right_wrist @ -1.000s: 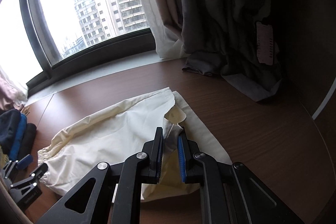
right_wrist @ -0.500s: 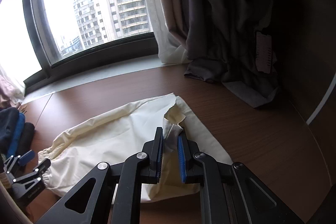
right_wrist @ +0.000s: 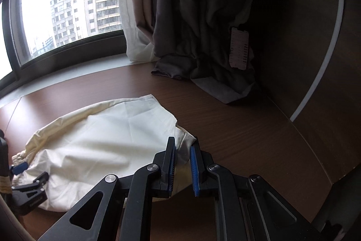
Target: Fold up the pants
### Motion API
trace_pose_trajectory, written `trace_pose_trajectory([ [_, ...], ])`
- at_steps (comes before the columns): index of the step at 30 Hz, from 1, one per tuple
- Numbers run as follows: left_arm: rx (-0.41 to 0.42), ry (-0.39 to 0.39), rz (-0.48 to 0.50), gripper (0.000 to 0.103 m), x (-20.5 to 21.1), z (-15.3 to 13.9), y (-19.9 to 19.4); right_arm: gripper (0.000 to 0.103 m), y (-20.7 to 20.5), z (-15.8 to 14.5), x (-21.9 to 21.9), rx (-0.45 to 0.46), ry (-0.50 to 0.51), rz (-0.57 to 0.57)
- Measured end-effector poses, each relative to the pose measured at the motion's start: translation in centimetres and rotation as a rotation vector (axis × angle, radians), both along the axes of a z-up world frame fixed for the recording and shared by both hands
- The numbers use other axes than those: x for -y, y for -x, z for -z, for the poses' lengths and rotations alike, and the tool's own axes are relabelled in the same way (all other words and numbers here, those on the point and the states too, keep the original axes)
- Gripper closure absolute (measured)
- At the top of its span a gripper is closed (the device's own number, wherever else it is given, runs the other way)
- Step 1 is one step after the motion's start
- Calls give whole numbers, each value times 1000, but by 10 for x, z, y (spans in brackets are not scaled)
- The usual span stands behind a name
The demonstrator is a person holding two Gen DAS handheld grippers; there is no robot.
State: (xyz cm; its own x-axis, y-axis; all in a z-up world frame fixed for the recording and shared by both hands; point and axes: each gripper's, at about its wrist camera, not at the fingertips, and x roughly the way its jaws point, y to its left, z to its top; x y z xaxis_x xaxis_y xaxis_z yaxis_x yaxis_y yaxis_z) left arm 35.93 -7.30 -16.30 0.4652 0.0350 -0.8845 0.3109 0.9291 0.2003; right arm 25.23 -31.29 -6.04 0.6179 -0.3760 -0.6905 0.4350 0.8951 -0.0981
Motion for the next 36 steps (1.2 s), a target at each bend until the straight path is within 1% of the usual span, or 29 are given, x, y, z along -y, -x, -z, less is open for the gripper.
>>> trace_pose_trajectory([
  [2, -16, -9, 9, 35, 2, 0, -2, 90, -1, 8, 8, -23, -9, 21],
  [4, -14, -12, 16, 33, 2, 0, -4, 90, -5, 19, 16, -40, -25, 30],
  [7, -8, -20, 24, 33, 3, 0, -3, 90, -13, 37, 27, -83, -62, 44],
  [9, -5, -39, 35, 33, 7, 0, -2, 90, -14, 49, 33, -113, -101, 60],
  [13, 22, -93, 71, 33, 18, -1, 4, 89, -17, 63, 38, -134, -139, 64],
  [16, 48, -97, 85, 33, 24, -5, 10, 88, -22, 69, 40, -153, -150, 60],
  [18, 72, -66, 90, 33, 27, -14, 16, 81, -22, 69, 41, -161, -154, 64],
  [20, 102, -20, 90, 32, 27, -24, 22, 60, -17, 62, 40, -134, -156, 68],
  [22, 134, 10, 80, 32, 27, -35, 25, 58, -14, 54, 38, -94, -144, 52],
  [26, 188, 83, 78, 31, 28, -56, 34, 58, -13, 27, 32, -44, -94, -71],
  [29, 224, 122, 85, 27, 36, -69, 36, 58, -21, 6, 29, -18, -74, -196],
  [31, 235, 143, 95, 27, 43, -73, 35, 58, -32, -4, 30, -4, -68, -280],
  [33, 232, 154, 111, 27, 52, -74, 29, 58, -47, -10, 33, 4, -96, -346],
  [36, 249, 175, 132, 27, 67, -80, 14, 58, -76, -10, 36, -8, -168, -468],
])
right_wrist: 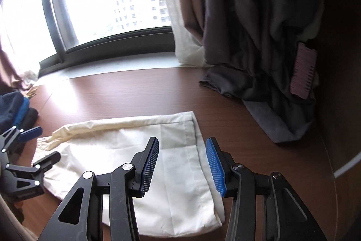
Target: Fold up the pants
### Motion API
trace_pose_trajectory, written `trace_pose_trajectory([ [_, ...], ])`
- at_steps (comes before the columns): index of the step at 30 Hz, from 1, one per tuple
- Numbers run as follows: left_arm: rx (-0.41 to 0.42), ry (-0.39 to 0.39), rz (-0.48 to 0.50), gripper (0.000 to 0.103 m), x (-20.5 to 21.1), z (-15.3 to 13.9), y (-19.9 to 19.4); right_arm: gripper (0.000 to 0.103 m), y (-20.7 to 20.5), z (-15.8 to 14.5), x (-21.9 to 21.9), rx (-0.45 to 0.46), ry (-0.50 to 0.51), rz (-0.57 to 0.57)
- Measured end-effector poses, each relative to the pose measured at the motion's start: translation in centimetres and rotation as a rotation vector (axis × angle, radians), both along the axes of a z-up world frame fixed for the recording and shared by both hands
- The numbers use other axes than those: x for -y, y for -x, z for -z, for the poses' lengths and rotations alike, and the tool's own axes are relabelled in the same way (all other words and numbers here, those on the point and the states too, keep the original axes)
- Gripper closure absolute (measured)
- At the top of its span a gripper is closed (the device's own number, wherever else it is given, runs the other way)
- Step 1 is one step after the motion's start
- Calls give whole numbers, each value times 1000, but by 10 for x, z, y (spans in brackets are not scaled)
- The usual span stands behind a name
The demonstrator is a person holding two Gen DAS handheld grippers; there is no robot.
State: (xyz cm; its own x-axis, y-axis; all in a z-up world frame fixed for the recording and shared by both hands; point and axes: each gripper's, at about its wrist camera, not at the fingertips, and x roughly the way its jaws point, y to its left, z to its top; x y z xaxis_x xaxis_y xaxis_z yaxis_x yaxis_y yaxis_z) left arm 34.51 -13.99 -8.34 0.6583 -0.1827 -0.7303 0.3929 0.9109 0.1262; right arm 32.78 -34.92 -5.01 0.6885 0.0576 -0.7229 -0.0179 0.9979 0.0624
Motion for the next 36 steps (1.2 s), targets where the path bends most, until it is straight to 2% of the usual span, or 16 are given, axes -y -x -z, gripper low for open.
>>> trace_pose_trajectory([
  [3, 11, 16, 50, 27, 14, -1, -15, 58, -30, 10, 1, -29, -2, -90],
  [7, 25, 9, 156, 27, 30, -2, -37, 58, -58, 25, 6, -60, -23, -139],
  [10, 31, -12, 188, 27, 40, 0, -54, 58, -74, 36, 6, -86, -23, -179],
  [16, 11, -39, 180, 27, 51, 14, -78, 58, -102, 62, 17, -150, -77, -206],
  [23, -24, -75, 178, 27, 52, 31, -83, 59, -121, 83, 28, -178, -156, -180],
  [32, -33, -67, 182, 27, 52, 35, -83, 72, -126, 95, 34, -220, -269, -158],
  [36, -27, -70, 177, 27, 53, 35, -84, 73, -126, 96, 35, -234, -280, -155],
])
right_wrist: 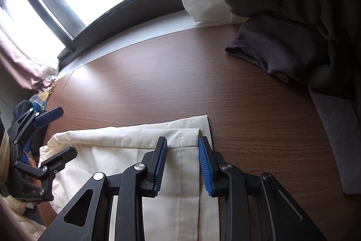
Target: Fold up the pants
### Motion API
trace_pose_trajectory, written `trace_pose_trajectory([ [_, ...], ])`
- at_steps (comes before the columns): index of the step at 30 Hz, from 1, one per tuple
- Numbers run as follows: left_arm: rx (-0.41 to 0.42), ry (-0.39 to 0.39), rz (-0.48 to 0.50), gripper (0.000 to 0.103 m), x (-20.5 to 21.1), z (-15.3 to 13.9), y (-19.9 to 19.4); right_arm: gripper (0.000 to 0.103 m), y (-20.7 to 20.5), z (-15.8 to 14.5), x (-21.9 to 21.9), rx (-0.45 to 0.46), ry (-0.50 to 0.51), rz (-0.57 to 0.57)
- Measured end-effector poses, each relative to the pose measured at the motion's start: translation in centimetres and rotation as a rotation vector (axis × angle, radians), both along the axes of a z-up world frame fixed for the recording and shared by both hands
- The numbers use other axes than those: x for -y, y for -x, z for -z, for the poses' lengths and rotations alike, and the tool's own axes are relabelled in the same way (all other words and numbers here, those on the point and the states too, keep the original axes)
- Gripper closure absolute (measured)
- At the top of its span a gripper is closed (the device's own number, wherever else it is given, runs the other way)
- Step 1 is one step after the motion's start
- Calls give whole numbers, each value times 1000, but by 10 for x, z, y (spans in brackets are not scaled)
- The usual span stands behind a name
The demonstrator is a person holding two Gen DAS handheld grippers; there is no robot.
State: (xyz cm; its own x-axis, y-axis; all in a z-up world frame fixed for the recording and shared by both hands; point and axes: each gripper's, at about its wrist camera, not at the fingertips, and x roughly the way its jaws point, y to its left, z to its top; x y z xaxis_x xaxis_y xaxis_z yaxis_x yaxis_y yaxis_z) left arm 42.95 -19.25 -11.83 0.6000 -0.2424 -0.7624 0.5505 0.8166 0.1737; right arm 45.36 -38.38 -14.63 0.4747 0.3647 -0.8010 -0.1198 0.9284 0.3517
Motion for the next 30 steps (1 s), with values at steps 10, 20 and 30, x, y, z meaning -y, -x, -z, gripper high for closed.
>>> trace_pose_trajectory([
  [10, -1, -23, 12, 27, 2, 4, 6, 90, -1, 7, 3, -40, -64, 11],
  [20, -25, -12, 0, 27, -2, 6, 18, 99, 13, -20, 0, 66, -13, 44],
  [30, -69, -40, -49, 27, -11, 21, 25, 99, 4, -40, 2, 129, 163, 70],
])
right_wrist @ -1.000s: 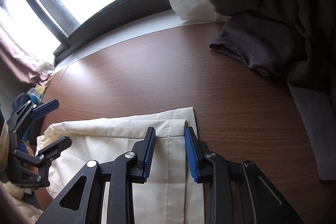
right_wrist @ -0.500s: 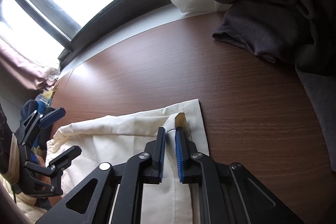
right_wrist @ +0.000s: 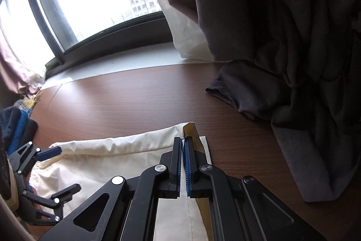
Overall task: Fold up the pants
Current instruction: 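Fold the held edge over with the right tool and open it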
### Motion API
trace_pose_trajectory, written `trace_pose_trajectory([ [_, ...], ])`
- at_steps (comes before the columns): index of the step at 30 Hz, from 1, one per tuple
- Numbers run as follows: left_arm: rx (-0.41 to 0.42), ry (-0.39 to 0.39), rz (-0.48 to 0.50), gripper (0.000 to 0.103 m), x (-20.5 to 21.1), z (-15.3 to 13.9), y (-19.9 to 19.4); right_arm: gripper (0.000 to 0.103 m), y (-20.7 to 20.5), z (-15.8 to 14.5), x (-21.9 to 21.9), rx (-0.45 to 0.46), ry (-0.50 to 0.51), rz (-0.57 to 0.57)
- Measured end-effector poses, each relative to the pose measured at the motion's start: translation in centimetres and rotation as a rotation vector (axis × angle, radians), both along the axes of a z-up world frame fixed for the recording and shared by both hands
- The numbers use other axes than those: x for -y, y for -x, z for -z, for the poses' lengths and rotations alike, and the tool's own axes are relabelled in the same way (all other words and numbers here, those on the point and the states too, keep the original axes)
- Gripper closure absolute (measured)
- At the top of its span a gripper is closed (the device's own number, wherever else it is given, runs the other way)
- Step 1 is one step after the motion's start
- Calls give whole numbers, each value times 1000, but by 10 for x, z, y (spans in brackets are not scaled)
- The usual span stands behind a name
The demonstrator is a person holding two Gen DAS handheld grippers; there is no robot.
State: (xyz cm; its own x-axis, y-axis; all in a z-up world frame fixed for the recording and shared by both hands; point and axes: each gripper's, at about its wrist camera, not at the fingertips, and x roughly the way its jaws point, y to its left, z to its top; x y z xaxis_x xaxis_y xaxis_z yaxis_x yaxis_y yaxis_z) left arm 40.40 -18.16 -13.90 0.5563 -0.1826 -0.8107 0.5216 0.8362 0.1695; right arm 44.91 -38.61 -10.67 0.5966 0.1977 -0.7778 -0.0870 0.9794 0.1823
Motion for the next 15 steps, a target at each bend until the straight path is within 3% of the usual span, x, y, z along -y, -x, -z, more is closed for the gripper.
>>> trace_pose_trajectory([
  [12, -5, 7, -25, 27, -3, 2, 1, 99, -13, 30, 5, -101, 112, 28],
  [15, 7, 17, -32, 27, -3, -2, 2, 89, -10, 27, 7, -103, 137, 54],
])
